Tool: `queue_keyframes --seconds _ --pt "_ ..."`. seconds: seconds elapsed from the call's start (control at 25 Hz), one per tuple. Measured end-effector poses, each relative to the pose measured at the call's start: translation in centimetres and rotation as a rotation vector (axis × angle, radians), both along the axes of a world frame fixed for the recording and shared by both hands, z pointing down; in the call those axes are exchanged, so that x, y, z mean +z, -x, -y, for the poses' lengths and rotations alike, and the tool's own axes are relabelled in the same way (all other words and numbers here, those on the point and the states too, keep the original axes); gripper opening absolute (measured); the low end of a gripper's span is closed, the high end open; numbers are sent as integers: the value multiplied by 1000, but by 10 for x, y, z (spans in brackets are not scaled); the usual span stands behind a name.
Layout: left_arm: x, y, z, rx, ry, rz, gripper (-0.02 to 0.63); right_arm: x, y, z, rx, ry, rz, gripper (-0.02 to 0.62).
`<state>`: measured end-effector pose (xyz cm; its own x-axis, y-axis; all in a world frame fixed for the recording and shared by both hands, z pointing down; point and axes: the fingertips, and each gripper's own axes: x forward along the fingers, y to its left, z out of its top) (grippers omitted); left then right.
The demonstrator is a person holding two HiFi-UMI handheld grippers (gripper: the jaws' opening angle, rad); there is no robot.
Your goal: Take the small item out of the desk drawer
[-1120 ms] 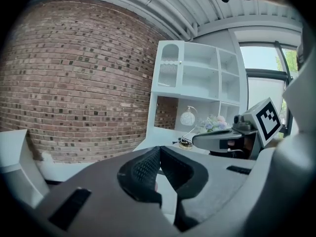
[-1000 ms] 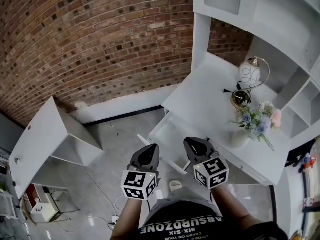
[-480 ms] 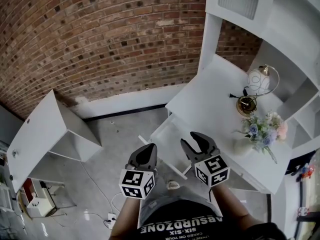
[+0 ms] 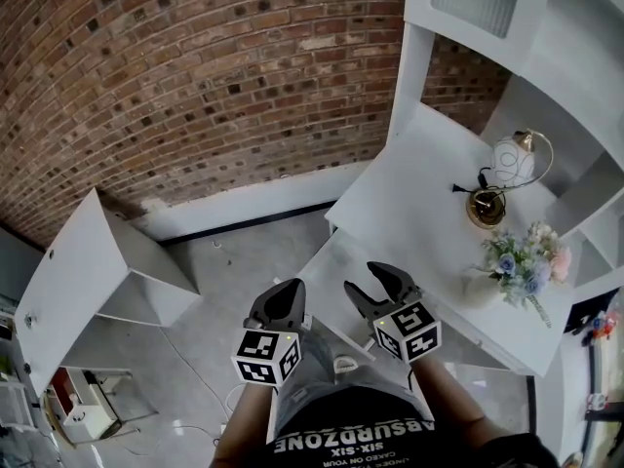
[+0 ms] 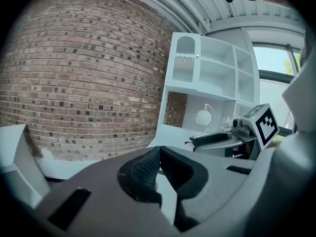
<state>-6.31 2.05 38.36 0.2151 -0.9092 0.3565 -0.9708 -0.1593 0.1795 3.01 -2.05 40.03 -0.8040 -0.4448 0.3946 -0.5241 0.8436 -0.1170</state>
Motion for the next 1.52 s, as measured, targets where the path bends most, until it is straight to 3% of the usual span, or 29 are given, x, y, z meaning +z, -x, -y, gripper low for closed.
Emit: queue_keyframes --seconds 0.48,1.2,1.52 --pt "17 31 58 58 52 -15 5 53 30 46 6 78 -107 210" --pt "71 74 92 57 182 -58 5 135 71 89 20 169 -234 210" --pt "96 72 102 90 236 -75 5 169 79 108 75 189 -264 210"
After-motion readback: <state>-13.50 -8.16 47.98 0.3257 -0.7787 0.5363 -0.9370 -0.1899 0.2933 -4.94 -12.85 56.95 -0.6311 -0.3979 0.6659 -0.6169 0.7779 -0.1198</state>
